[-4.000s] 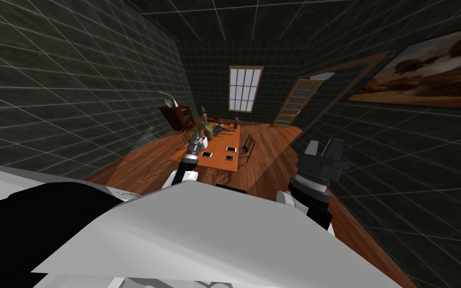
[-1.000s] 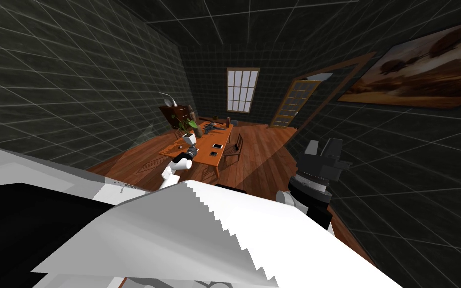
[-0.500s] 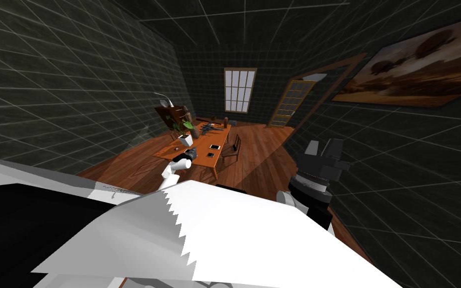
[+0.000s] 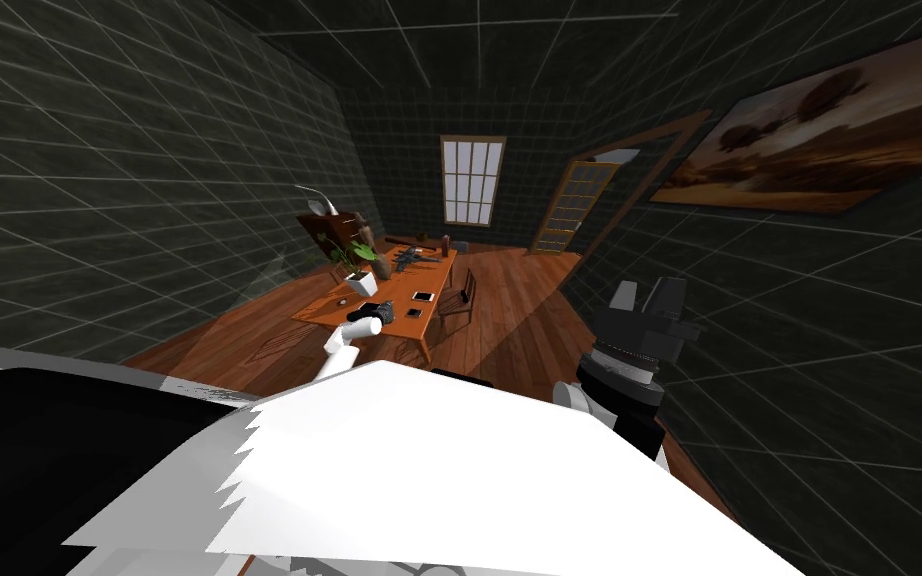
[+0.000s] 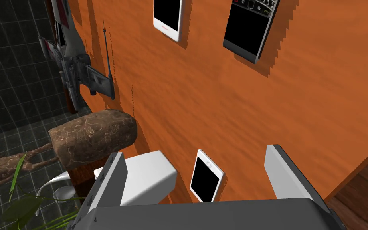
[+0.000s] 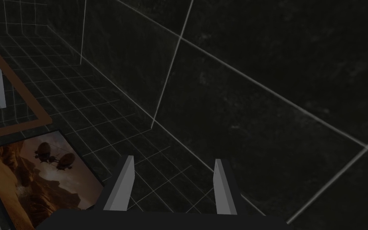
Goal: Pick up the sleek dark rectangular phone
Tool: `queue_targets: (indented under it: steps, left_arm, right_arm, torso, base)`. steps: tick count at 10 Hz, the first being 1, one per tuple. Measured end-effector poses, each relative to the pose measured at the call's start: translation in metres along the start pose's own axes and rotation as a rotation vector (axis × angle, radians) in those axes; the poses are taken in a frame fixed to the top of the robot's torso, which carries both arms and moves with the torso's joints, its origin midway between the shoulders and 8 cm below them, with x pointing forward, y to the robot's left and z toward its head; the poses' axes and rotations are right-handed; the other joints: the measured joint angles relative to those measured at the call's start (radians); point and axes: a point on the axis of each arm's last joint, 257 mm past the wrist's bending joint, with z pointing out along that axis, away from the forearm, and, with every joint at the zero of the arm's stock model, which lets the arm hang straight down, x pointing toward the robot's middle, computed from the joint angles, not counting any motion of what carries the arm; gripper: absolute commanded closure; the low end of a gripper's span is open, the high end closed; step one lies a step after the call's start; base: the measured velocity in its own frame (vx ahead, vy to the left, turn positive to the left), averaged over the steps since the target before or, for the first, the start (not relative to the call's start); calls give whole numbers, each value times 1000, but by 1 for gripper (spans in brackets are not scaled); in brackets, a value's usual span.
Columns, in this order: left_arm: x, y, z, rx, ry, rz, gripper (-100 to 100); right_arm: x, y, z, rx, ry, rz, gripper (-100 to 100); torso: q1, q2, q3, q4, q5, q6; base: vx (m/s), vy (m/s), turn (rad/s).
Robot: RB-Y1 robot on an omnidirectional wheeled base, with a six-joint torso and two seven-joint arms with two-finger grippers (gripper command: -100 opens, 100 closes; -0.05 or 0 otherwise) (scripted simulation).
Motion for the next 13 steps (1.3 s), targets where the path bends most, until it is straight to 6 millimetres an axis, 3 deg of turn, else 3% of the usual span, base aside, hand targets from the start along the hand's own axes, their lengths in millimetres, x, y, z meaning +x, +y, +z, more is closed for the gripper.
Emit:
queue_targets:
  steps: [6, 13]
  left_arm:
    - [-8, 54, 8, -202, 7, -57, -100]
    - [-21, 119, -1, -448, 7, -116, -100]
  right_arm:
    - [0, 0, 0, 0, 0, 0, 0]
    - [0, 0, 0, 0, 0, 0, 0]
  torso:
    - [2, 1, 1, 0, 1, 1]
    - [3, 0, 0, 0, 0, 0]
  base:
    - [63, -27, -81]
    - [83, -6, -113]
